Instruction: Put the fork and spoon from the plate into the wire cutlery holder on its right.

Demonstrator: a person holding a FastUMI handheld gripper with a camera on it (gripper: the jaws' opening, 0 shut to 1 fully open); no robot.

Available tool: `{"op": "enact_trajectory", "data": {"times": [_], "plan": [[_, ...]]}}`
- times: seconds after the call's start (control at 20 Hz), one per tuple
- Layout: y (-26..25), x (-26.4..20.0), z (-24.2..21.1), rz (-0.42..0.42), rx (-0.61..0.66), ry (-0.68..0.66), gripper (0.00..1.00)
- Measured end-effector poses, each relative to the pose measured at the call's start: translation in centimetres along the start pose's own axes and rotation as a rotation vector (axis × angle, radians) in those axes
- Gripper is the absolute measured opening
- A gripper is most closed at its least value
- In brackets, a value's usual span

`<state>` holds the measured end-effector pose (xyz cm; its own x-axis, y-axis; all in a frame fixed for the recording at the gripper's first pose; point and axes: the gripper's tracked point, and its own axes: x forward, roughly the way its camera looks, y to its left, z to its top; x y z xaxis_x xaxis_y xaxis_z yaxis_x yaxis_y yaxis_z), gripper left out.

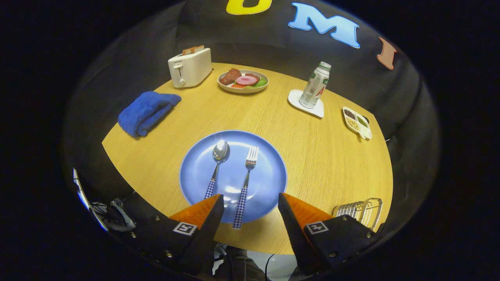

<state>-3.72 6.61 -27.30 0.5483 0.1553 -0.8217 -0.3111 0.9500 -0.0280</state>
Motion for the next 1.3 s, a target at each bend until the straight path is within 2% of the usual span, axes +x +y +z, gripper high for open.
{"op": "enact_trajectory", "data": {"times": [0.1, 0.2, 0.3, 0.55, 0.7, 0.75, 0.8, 1.05, 1.1, 1.3], "plan": [[0.3, 0.8, -0.8, 0.009, 0.021, 0.043, 0.77], [0.6, 1.2, -1.4, 0.021, 0.02, 0.09, 0.77], [0.9, 2.2, -1.8, 0.022, 0.015, 0.12, 0.51], [1.3, 3.5, -2.7, 0.029, -0.002, 0.213, 0.51], [0.9, 3.1, -2.7, 0.022, 0.023, 0.235, 0.22], [1.2, 4.3, -3.0, 0.029, 0.026, 0.245, 0.12], [1.2, 4.4, -3.2, 0.026, 0.012, 0.264, 0.17], [1.7, 5.1, -3.4, 0.041, -0.005, 0.315, 0.17], [1.8, 4.9, -3.5, 0.046, -0.023, 0.329, 0.03], [1.3, 4.3, -2.8, 0.051, -0.051, 0.322, 0.03]]}}
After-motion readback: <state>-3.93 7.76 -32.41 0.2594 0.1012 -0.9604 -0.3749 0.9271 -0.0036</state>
